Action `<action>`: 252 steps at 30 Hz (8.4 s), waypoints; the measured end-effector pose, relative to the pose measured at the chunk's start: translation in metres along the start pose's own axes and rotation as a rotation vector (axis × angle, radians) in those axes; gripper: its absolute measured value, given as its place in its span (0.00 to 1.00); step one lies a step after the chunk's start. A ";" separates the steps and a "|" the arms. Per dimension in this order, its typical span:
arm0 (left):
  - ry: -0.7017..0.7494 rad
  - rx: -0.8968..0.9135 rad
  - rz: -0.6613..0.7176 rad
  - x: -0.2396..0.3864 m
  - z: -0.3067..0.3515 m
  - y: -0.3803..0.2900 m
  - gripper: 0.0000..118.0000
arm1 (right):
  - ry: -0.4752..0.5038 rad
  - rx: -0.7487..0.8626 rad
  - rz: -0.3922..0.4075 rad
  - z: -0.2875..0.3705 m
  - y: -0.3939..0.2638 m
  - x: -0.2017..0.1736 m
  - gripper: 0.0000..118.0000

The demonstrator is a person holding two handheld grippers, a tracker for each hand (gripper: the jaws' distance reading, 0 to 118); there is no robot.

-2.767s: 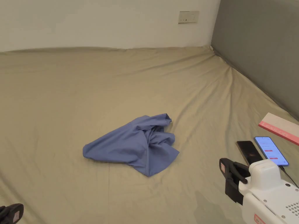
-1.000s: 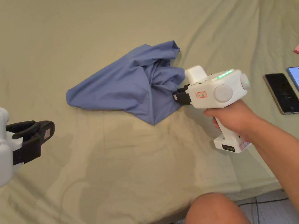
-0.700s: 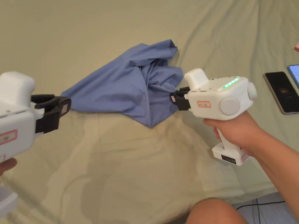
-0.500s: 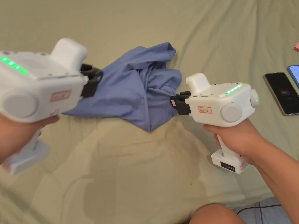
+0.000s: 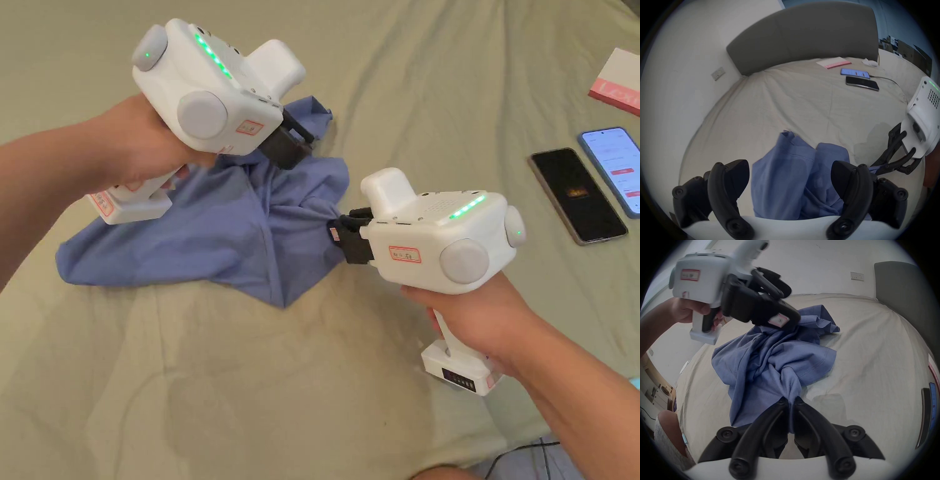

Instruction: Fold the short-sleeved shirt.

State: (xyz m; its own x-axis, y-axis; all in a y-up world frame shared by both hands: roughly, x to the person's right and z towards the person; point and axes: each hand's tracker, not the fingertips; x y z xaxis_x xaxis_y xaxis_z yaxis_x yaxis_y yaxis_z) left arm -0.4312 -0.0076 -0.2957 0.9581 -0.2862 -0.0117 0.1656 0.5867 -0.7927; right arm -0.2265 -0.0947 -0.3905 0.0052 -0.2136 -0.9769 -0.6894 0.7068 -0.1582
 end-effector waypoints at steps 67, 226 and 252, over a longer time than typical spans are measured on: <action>0.127 0.628 1.014 -0.058 0.385 -0.158 0.04 | -0.059 0.380 0.028 0.222 0.089 -0.050 0.03; 0.183 -0.003 0.966 0.087 0.218 -0.365 0.73 | -0.157 0.117 -0.100 0.219 -0.062 -0.076 0.00; 0.259 0.090 0.910 0.083 0.242 -0.350 0.04 | -0.125 0.113 -0.117 0.204 -0.062 -0.077 0.00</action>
State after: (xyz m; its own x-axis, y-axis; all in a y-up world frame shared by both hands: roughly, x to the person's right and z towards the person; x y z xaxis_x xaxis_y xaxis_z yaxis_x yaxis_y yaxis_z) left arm -0.3528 -0.0529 0.1283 0.6483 0.1572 -0.7450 -0.5914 0.7202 -0.3627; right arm -0.0365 0.0155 -0.3348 0.1749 -0.2184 -0.9601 -0.5933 0.7548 -0.2798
